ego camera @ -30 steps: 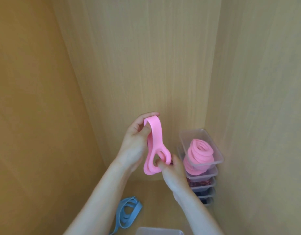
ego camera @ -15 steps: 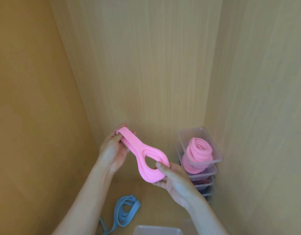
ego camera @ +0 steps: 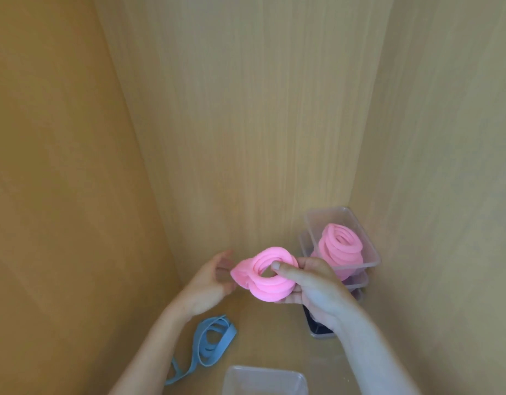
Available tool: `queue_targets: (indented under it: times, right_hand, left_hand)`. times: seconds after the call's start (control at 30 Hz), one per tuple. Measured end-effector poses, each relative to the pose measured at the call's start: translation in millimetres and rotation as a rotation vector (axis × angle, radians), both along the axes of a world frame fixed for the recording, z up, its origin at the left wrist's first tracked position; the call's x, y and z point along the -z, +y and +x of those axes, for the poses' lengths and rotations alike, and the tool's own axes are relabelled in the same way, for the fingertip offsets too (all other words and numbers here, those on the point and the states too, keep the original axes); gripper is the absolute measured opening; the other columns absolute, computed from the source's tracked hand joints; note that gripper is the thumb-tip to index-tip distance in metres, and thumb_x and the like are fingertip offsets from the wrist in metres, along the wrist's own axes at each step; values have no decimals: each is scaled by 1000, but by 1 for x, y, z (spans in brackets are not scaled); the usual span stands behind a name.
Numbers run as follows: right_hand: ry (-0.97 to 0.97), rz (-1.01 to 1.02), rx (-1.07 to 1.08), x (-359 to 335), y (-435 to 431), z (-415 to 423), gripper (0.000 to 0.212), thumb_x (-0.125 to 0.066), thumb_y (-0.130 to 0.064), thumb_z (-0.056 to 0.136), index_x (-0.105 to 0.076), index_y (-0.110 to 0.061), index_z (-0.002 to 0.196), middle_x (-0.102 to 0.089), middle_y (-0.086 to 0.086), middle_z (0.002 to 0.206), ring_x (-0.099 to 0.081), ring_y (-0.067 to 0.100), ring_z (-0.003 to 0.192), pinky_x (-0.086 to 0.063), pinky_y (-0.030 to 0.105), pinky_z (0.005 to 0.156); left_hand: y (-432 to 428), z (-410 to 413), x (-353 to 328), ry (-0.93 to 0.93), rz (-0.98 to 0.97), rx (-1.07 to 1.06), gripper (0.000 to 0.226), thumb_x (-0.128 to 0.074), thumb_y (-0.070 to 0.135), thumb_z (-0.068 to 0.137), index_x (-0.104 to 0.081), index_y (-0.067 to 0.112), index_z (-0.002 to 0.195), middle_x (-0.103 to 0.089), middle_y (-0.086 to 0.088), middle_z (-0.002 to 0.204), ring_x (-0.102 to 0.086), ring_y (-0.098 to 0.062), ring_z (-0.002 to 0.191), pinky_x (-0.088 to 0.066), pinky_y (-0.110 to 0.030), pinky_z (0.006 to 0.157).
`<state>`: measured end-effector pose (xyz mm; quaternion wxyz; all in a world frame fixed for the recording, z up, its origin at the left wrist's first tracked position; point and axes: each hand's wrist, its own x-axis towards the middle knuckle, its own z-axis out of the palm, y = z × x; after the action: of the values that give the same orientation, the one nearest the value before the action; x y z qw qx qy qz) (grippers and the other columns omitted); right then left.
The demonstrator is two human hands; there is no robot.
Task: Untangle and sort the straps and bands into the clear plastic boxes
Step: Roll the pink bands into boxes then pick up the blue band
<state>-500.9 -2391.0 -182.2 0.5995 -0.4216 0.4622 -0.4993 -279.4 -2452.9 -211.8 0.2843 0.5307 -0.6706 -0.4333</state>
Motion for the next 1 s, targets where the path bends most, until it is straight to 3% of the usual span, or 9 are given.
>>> queue_targets:
  times: [0.1,0.17,0.23,0.33,0.53,0.73,0.9,1.0]
  right_hand:
    - [-16,-15,4,-1,1,2,22,-71,-15,90,-73,0,107,-76,17,102,-74,29,96,-59,36,74]
    - [-53,-25,-1,-1,2,4,24,-69,-15,91,-72,2,108,-75,20,104,-73,34,98,-59,42,78]
    - [-94,-30,-18,-1,3,6,27,-68,-14,92,-70,6,110,-73,25,105,-72,39,98,-58,50,82]
    - [-120,-17,-5,0,5,9,26,-69,-14,90,-71,4,108,-74,23,105,-73,37,97,-59,42,75]
    - [-126,23,27,12,9,18,28,-74,-16,86,-73,-2,110,-74,19,108,-71,38,103,-57,54,89]
    - [-155,68,228,18,10,35,39,-80,-9,82,-61,1,115,-72,15,112,-73,28,101,-62,40,69]
    - [-117,33,209,21,13,39,29,-75,-4,87,-64,1,113,-75,13,107,-75,22,96,-63,39,75]
    - [-110,14,172,24,13,37,27,-74,-5,88,-65,2,112,-77,11,104,-74,22,98,-62,40,80]
  left_hand:
    - [19,-18,-6,43,-76,140,86,-79,2,74,-41,31,145,-58,9,133,-58,-3,119,-51,-26,99]
    - [30,-29,-9,89,-93,212,70,-79,3,78,-53,29,137,-68,10,123,-64,-4,114,-52,-24,97]
    - [36,-38,-13,107,-136,202,41,-66,-3,88,-65,22,121,-76,6,106,-69,-4,100,-52,-19,88]
    - [42,-43,-14,113,-186,123,45,-49,-12,91,-71,21,111,-77,12,97,-70,-1,94,-49,-13,80]
    - [40,-45,-11,423,-5,-123,21,-62,-2,95,-72,9,110,-78,-9,96,-76,-24,85,-60,-31,64]
    - [36,-45,-7,524,14,-337,15,-69,3,90,-74,9,103,-78,-8,92,-75,-27,90,-62,-43,81]
    - [37,-45,-7,584,7,-430,12,-68,0,89,-76,6,95,-77,-12,89,-74,-31,88,-59,-48,84]
    - [37,-39,-9,693,110,-402,15,-61,1,95,-74,0,101,-76,-20,96,-73,-36,92,-60,-48,87]
